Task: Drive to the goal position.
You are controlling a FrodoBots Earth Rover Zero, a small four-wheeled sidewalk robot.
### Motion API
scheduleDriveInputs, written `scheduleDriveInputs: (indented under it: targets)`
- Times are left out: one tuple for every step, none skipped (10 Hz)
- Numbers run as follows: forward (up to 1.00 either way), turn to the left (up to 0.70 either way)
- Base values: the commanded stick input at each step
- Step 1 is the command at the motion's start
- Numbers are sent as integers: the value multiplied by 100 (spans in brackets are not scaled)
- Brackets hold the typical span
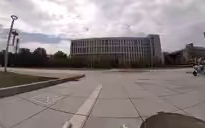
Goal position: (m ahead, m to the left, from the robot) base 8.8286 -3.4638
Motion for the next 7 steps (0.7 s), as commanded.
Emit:
scheduleDriveInputs:
  targets:
    - [70,-18]
    - [70,-24]
    - [70,-14]
    - [70,-3]
    - [70,0]
    - [70,0]
    - [70,0]
